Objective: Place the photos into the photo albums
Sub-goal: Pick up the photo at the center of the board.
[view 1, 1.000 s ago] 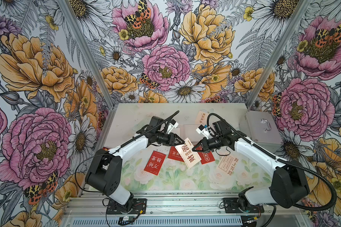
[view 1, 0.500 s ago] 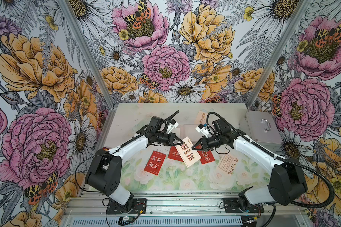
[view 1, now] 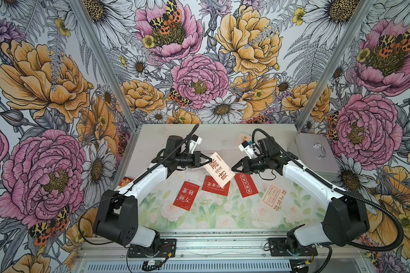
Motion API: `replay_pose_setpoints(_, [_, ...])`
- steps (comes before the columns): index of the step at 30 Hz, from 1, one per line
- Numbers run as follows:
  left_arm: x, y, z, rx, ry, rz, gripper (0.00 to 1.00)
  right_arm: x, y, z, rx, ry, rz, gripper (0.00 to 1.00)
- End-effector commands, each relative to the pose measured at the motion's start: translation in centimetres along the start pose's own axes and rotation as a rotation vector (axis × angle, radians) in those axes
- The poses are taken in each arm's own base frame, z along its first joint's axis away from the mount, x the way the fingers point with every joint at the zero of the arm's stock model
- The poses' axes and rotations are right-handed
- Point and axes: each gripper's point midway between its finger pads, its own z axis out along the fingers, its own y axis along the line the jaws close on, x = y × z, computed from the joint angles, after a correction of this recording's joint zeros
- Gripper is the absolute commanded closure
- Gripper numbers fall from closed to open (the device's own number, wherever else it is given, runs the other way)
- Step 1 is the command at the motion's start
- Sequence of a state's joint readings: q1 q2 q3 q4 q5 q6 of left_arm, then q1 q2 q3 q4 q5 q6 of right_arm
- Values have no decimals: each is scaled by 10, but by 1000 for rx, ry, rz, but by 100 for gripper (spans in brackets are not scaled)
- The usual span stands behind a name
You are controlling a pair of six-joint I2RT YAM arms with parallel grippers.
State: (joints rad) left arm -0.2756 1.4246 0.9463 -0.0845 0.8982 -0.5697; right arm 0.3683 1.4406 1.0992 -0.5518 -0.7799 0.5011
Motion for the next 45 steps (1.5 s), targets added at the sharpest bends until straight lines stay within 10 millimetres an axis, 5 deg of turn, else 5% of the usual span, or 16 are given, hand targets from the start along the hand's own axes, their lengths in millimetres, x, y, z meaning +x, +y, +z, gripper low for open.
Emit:
replay_pose_setpoints(1, [-56,-4,-33,62,-294,-63,100,-41,6,-8,18,-209,-7,79])
replay_pose_setpoints(10, [-88,-25,-51,89,-558,-81,100,-70,53,21,-235,-358,18,76])
replay_pose_setpoints(18, [-100,-37,-57,122,-601,-78,100,-78,59,24,-189,-385,-5,74])
replay_pose_setpoints(33, [-90,-34,-53,166,-572,-128,100,-107,72,8,-230,-445,-23,69])
replay_pose_setpoints(45, [-91,-30,-45,223,-562,-164,100,-119,84,14,-349,-444,-4,80])
